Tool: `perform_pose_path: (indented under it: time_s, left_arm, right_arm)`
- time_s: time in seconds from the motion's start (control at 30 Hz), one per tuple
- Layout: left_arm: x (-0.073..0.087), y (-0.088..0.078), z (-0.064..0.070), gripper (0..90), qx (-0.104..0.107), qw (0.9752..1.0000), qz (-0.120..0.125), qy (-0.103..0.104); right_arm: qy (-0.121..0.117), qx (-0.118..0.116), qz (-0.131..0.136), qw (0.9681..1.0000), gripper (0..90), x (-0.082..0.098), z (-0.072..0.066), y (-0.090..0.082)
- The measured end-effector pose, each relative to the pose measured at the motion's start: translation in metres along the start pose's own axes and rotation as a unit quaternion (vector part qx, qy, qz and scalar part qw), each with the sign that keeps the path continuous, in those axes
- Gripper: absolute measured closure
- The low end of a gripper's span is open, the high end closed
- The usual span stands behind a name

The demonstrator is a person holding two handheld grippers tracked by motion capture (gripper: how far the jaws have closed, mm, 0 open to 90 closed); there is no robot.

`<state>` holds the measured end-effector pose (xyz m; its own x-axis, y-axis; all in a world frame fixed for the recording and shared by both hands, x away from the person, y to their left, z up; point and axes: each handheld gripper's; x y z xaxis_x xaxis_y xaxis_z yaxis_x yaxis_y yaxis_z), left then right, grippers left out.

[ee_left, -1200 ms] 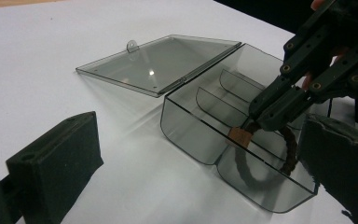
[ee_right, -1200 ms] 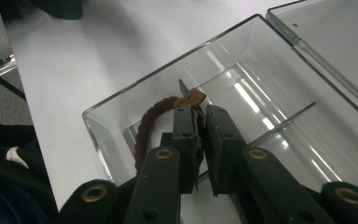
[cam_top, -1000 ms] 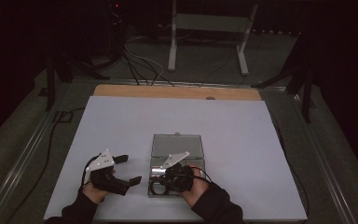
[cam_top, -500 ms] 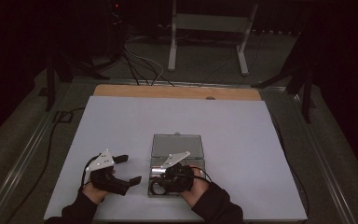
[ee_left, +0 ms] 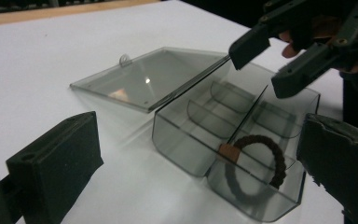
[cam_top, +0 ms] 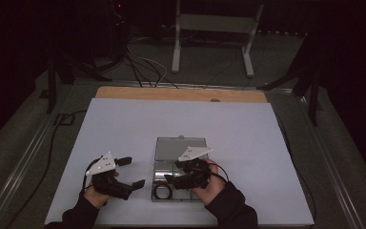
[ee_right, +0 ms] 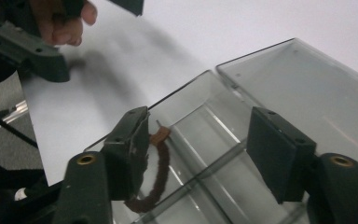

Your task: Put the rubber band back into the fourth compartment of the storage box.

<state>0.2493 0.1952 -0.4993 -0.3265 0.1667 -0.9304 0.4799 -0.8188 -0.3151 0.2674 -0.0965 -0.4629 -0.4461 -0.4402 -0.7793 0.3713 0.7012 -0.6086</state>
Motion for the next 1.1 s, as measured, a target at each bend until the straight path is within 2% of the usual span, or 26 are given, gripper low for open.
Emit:
perform_pose_path:
  time_s: [0.27,0.4,0.53,0.63,1.0,1.1]
  left_arm:
    - [-0.01,0.002,0.0,0.7,0.021,0.9997,0.003,-0.012]
    - [-0.015,0.005,0.0,0.7,0.025,0.9997,-0.002,-0.008]
    - [-0.021,0.009,-0.001,0.7,0.033,0.9994,-0.006,-0.005]
    - [-0.027,0.012,-0.003,0.7,0.038,0.9993,-0.004,-0.001]
    - [-0.046,0.026,-0.014,0.7,0.037,0.9993,0.0,0.0]
    - [-0.051,0.03,-0.016,0.7,0.039,0.9992,0.001,-0.003]
  right_arm:
    - [0.024,0.019,0.028,0.9991,30.4,0.002,0.017,-0.02]
    - [0.028,0.029,0.042,0.9983,27.7,0.005,0.026,-0.029]
    - [0.044,0.039,0.054,0.9968,23.5,0.008,0.034,-0.037]
    - [0.05,0.039,0.067,0.9958,20.4,0.01,0.04,-0.045]
    - [0.074,0.048,0.096,0.9914,13.5,0.021,0.058,-0.069]
    - [0.079,0.054,0.103,0.9901,8.8,0.025,0.063,-0.074]
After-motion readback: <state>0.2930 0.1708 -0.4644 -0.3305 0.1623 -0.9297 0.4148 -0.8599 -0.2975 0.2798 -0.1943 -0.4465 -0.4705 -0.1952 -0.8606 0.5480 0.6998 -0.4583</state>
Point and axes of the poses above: each handheld gripper's, and its own axes: y roughly forward along the jaws, x roughly out of its underside, z roughly to its right, and after that the axes turned 4 degrees about z, right-handed
